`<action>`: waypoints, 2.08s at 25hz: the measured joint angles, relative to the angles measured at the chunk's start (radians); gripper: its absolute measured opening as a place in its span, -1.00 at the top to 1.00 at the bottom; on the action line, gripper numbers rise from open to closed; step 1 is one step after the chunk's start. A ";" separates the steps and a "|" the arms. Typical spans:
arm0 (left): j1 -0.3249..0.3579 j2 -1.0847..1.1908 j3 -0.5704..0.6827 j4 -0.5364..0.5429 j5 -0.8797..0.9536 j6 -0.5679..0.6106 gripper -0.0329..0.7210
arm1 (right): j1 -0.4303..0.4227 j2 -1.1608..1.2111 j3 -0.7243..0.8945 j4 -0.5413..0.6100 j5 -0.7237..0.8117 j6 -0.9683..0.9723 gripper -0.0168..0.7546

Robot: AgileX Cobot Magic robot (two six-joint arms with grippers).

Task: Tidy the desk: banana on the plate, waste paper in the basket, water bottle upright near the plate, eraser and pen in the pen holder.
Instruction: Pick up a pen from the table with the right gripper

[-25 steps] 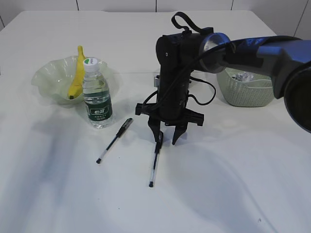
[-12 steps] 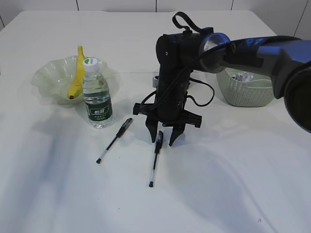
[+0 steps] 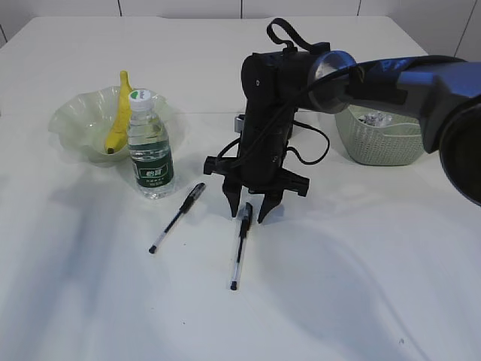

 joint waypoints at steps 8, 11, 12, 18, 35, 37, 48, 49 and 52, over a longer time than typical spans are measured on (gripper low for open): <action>0.000 0.000 0.000 0.000 0.000 0.000 -0.40 | 0.000 0.000 0.000 0.002 -0.021 0.000 0.08; 0.000 0.000 0.000 0.000 0.000 0.000 -0.40 | 0.000 0.000 0.000 0.002 -0.025 0.000 0.08; 0.000 0.000 0.000 0.000 0.000 0.000 -0.40 | 0.000 0.000 0.000 0.000 -0.027 0.000 0.09; 0.000 0.000 0.000 0.000 0.000 0.000 -0.40 | 0.000 0.000 0.000 -0.003 -0.039 0.002 0.09; 0.000 0.000 0.000 0.000 0.000 0.000 -0.40 | 0.000 0.017 0.000 -0.020 -0.046 0.011 0.09; 0.000 0.000 0.000 0.000 0.000 0.000 -0.40 | 0.000 0.022 0.000 -0.016 -0.046 0.011 0.09; 0.000 0.000 0.000 0.000 0.000 0.000 -0.40 | 0.000 0.022 0.000 -0.024 -0.042 0.013 0.09; 0.000 0.000 0.000 0.000 0.000 0.000 -0.40 | 0.000 0.022 0.000 -0.031 -0.034 0.009 0.09; 0.000 0.000 0.000 0.000 0.000 0.000 -0.40 | 0.000 0.022 0.000 -0.064 -0.006 0.005 0.09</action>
